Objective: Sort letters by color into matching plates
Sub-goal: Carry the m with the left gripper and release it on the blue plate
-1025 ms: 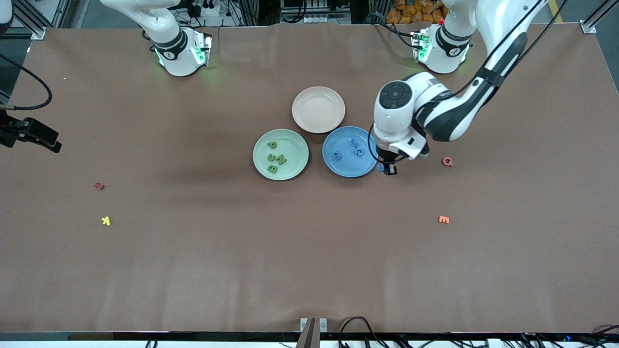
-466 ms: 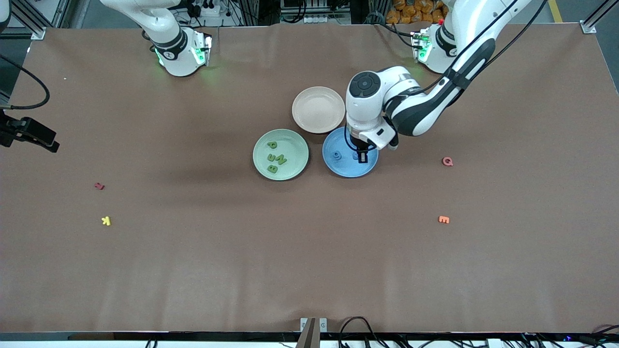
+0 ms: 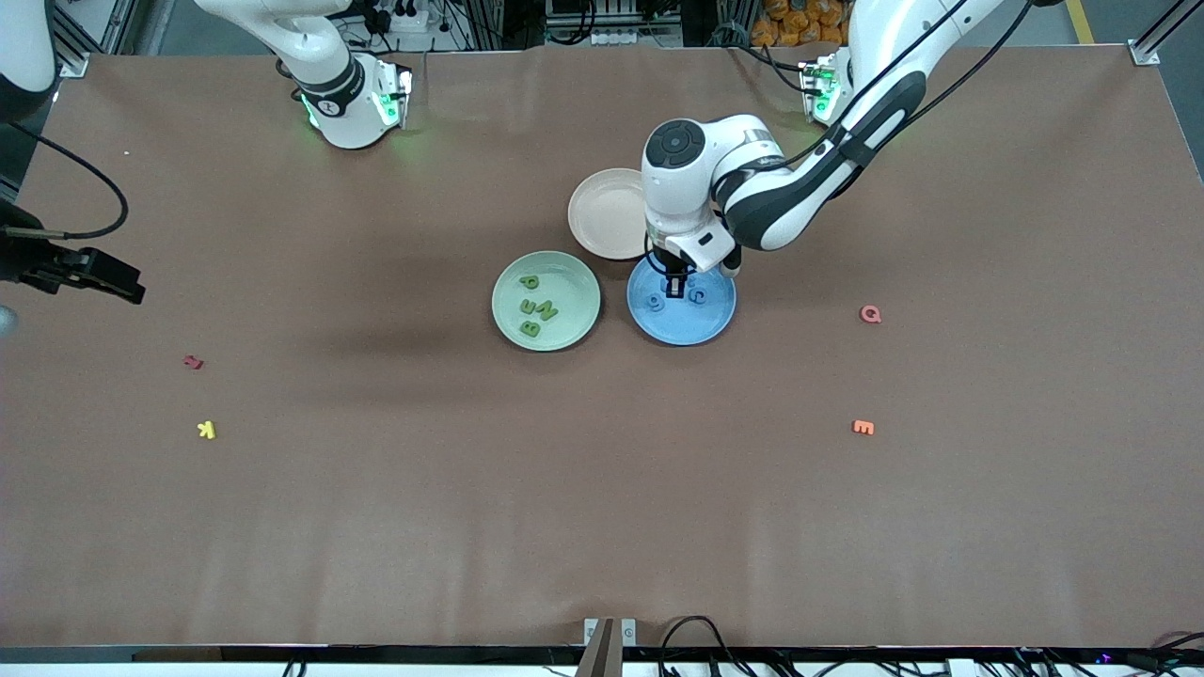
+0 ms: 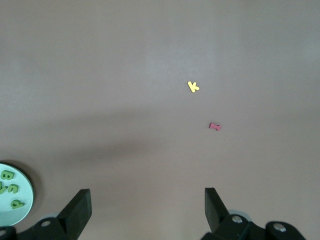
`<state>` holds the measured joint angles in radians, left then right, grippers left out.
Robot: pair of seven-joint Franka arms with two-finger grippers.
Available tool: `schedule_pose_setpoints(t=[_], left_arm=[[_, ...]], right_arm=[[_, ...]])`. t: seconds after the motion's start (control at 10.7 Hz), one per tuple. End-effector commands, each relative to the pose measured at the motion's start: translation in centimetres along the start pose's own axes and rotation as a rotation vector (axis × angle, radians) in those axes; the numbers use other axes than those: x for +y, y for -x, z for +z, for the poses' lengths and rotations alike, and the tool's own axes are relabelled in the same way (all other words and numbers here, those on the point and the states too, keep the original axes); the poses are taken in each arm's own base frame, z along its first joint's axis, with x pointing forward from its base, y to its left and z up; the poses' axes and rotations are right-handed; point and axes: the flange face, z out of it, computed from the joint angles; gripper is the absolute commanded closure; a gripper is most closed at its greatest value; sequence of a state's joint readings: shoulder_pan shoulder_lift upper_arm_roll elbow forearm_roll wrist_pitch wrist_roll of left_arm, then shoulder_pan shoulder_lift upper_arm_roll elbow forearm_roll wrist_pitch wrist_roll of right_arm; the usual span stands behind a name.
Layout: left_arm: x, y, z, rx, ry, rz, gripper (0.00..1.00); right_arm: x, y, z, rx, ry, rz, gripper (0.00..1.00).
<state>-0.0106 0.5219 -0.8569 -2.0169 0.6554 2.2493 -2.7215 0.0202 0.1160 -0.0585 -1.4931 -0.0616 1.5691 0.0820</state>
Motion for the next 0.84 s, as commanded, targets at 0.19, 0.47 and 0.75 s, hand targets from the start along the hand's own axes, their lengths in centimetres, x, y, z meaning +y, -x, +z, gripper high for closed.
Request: schedule_pose_setpoints(t=[0.19,0.47,0.75], left_arm=[[-1.5,2.2,-0.3,0.006,-0.007,-0.010,0.00],[-0.9,1.7,-0.6,0.012,0.007,-0.011,0.00],[1.7,0.0,-1.2,0.051,0.018,-0.039,0.00]], right_arm=[[-0.2,1.0,-0.2,0.011,0.008,-0.009,0.00],[-0.4,1.1,-1.1,0.014,0.008,-0.012,0.00],[-0.4,1.0,-3.1,0.048,0.005,-0.007,0.00]])
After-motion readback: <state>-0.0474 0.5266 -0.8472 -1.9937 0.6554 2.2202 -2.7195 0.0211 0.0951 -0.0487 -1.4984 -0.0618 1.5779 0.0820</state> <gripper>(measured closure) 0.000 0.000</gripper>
